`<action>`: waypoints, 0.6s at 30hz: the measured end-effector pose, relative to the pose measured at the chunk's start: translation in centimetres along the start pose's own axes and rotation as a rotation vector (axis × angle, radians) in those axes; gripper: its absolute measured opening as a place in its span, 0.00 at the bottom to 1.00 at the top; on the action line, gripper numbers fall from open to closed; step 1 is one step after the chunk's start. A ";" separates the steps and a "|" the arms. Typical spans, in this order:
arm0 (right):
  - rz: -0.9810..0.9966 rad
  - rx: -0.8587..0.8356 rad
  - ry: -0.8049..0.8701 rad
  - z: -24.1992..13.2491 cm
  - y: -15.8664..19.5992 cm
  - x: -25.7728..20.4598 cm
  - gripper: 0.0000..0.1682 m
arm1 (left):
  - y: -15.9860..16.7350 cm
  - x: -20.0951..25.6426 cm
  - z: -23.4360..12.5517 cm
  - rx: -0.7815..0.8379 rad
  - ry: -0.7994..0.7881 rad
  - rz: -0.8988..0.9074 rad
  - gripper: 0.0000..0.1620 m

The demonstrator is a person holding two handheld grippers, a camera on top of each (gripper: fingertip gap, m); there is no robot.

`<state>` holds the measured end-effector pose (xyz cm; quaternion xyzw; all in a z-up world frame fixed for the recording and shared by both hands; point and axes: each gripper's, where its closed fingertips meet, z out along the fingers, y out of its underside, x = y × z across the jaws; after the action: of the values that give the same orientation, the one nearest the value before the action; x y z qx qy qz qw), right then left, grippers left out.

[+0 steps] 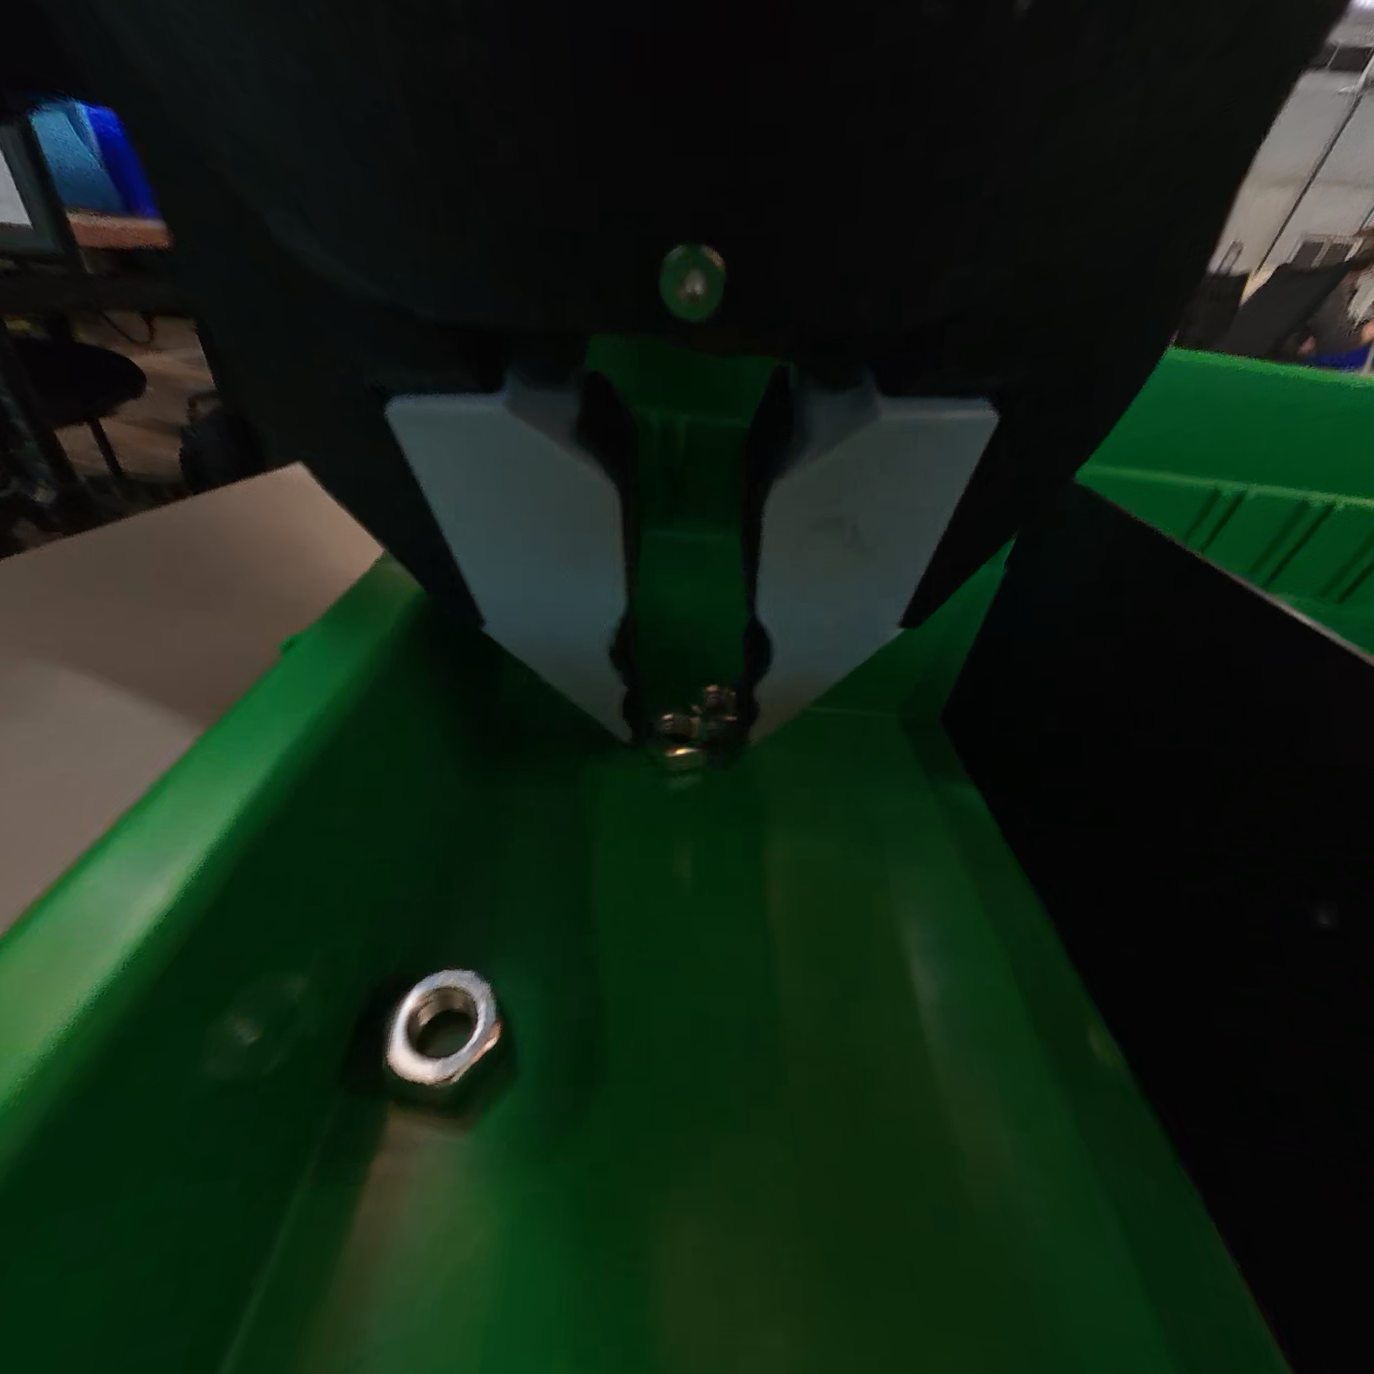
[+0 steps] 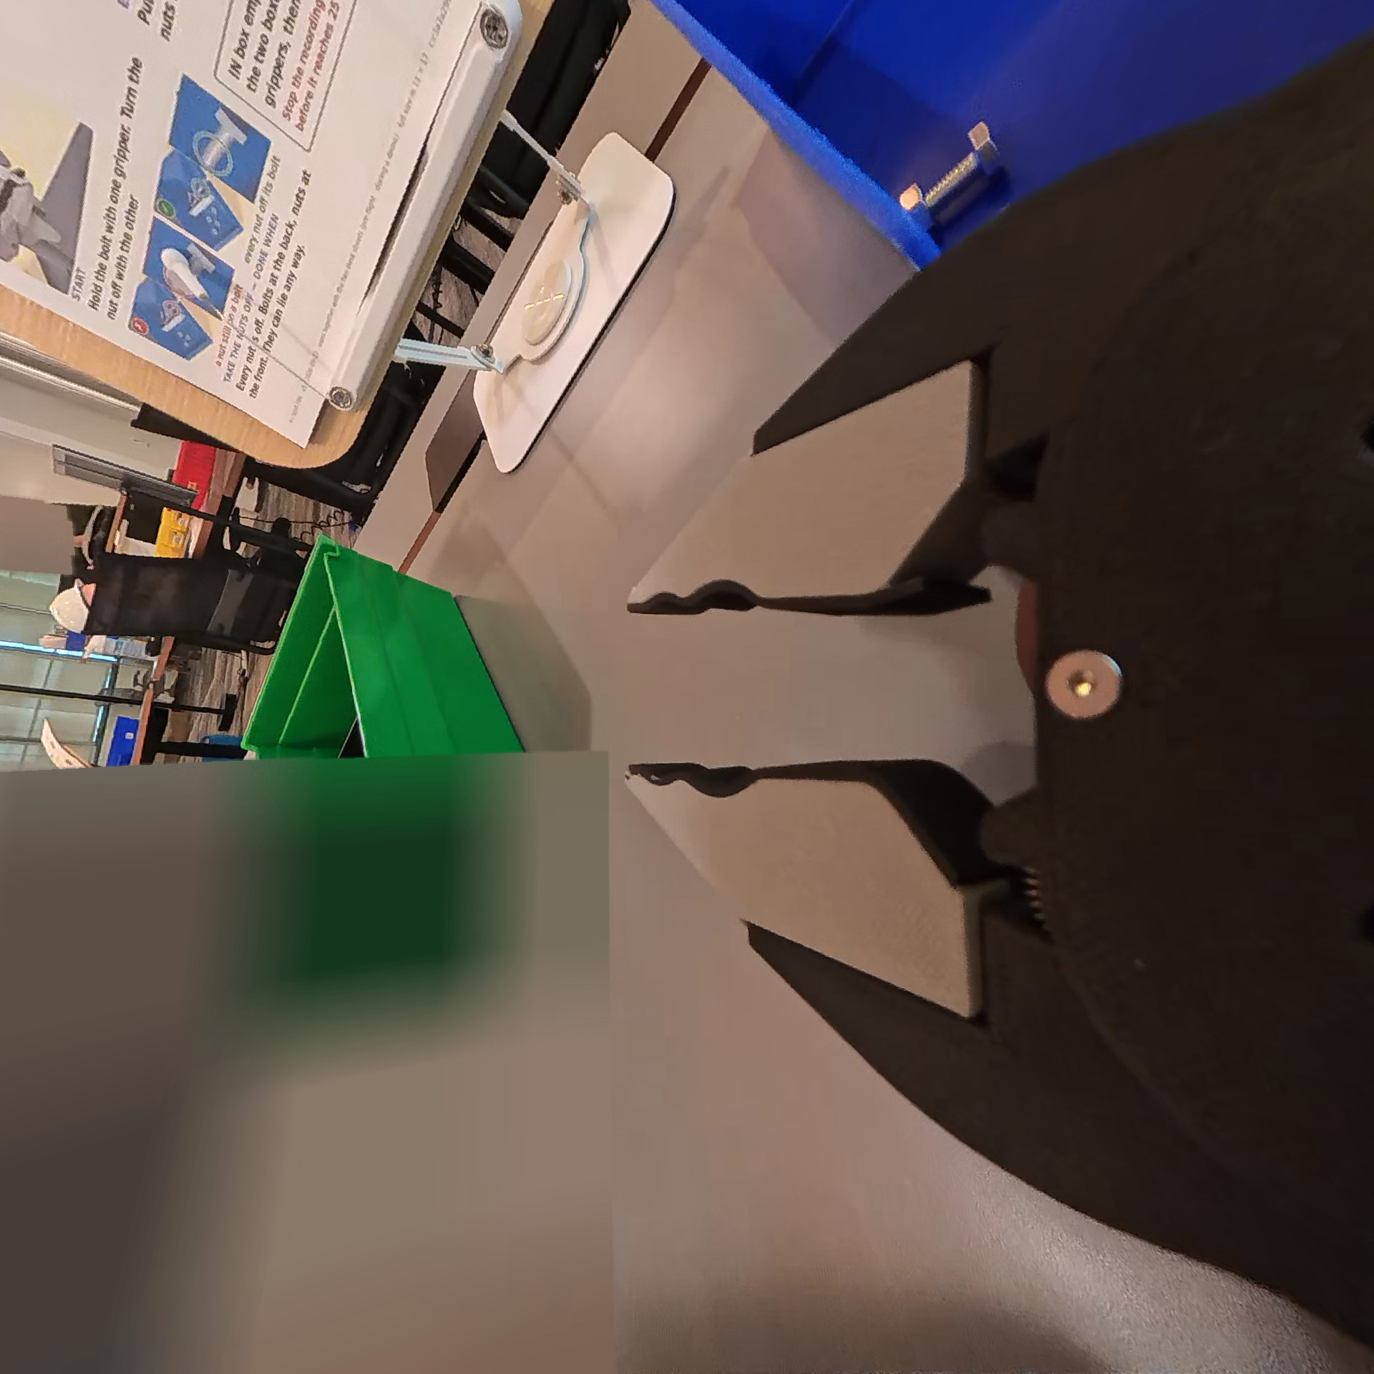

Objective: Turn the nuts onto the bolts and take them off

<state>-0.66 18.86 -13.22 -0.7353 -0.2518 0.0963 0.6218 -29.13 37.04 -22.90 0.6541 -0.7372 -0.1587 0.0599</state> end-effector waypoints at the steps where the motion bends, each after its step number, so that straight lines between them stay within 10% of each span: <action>1: -0.005 0.001 -0.002 0.0 0.0 -0.1 0.22 | -0.6 0.1 -0.1 0.038 0.004 -0.001 0.09; 18: -0.034 0.001 -0.005 0.0 -0.2 -0.4 0.20 | -3.1 -0.2 -0.8 0.216 0.086 -0.061 0.09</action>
<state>-1.06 18.66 -13.15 -0.7305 -0.2656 0.0877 0.6230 -25.91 36.84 -23.10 0.6851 -0.7264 -0.0521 0.0159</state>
